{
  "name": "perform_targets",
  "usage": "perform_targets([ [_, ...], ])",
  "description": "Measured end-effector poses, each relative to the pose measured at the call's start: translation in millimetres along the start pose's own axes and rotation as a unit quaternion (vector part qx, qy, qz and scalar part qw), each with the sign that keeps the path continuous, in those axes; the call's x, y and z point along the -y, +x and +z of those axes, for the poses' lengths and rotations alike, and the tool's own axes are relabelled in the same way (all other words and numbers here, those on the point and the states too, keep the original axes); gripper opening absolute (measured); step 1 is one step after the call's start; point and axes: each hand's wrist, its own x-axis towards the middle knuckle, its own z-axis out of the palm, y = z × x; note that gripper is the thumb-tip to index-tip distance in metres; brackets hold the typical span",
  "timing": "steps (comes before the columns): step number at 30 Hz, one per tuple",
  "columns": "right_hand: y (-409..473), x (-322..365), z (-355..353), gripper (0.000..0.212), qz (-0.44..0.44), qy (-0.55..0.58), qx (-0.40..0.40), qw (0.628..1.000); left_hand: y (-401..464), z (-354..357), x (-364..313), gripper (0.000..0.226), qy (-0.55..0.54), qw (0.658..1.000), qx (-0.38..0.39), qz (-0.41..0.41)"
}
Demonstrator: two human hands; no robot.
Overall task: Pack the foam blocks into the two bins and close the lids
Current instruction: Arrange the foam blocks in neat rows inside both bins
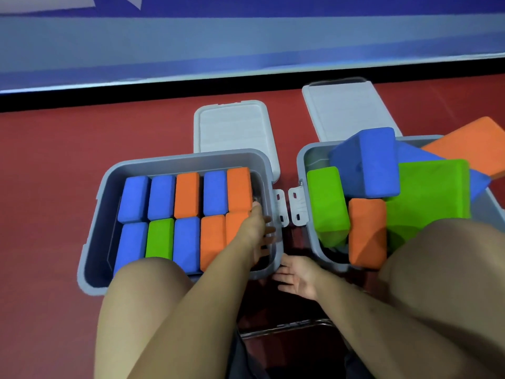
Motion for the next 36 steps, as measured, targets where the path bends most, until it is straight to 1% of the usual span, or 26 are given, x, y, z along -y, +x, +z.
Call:
perform_targets([
  [3, -3.9, 5.3, -0.1, 0.048, 0.013, 0.003, -0.002, 1.000, 6.1, 3.5, 3.5, 0.067, 0.006, 1.000, 0.014, -0.010],
  [6, -16.1, 5.9, -1.9, 0.044, 0.016, -0.008, -0.004, 1.000, 12.1, 15.2, 5.4, 0.061, -0.008, 1.000, 0.025, -0.017],
  [8, -26.4, 5.4, -6.1, 0.043, 0.021, -0.016, -0.005, 1.000, 19.5, 26.7, 9.5, 0.062, -0.001, 0.999, 0.033, -0.024],
  [10, -36.2, 9.1, -15.3, 0.043, 0.013, -0.017, -0.006, 1.000, 29.0, 38.4, 14.0, 0.065, 0.005, 0.998, 0.056, -0.031],
  [13, -56.6, 22.5, -38.4, 0.043, -0.014, -0.002, -0.006, 1.000, 35.7, 52.3, 16.5, 0.075, 0.018, 0.995, 0.078, -0.064],
  [16, -81.7, 37.6, -63.0, 0.034, -0.030, -0.006, -0.015, 0.999, 35.2, 62.8, 19.1, 0.079, 0.019, 0.993, 0.088, -0.076],
  [19, -104.3, 50.8, -83.0, 0.041, -0.041, -0.037, -0.040, 0.998, 35.1, 67.0, 19.8, 0.084, 0.020, 0.991, 0.096, -0.087],
  [21, -117.6, 61.4, -93.3, 0.032, -0.060, -0.048, -0.051, 0.996, 36.2, 67.3, 20.1, 0.088, 0.016, 0.990, 0.092, -0.102],
  [23, -127.8, 72.7, -105.3, 0.019, -0.084, -0.034, -0.065, 0.994, 39.2, 71.2, 22.2, 0.089, 0.012, 0.990, 0.087, -0.109],
  [26, -132.0, 84.7, -119.5, 0.013, -0.103, 0.008, -0.068, 0.992, 39.8, 82.9, 29.1, 0.088, 0.003, 0.990, 0.091, -0.112],
  [27, -131.1, 88.5, -121.1, 0.013, -0.108, 0.030, -0.067, 0.991, 40.1, 86.4, 30.2, 0.086, -0.004, 0.990, 0.089, -0.108],
  [29, -128.0, 96.6, -121.6, 0.019, -0.133, 0.087, -0.049, 0.986, 40.0, 94.3, 29.8, 0.080, -0.018, 0.992, 0.071, -0.104],
  [30, -126.6, 99.7, -119.0, 0.022, -0.149, 0.113, -0.024, 0.982, 40.1, 96.8, 29.2, 0.078, -0.032, 0.992, 0.060, -0.111],
  [32, -123.7, 105.8, -111.3, 0.020, -0.168, 0.147, 0.020, 0.975, 41.8, 96.8, 29.0, 0.079, -0.050, 0.991, 0.048, -0.116],
  [34, -120.1, 107.5, -108.0, 0.019, -0.160, 0.155, 0.013, 0.975, 48.7, 94.2, 33.3, 0.082, -0.048, 0.993, 0.037, -0.103],
  [36, -117.3, 104.8, -109.1, 0.019, -0.148, 0.152, -0.018, 0.977, 53.8, 92.6, 39.5, 0.079, -0.048, 0.993, 0.013, -0.106],
])
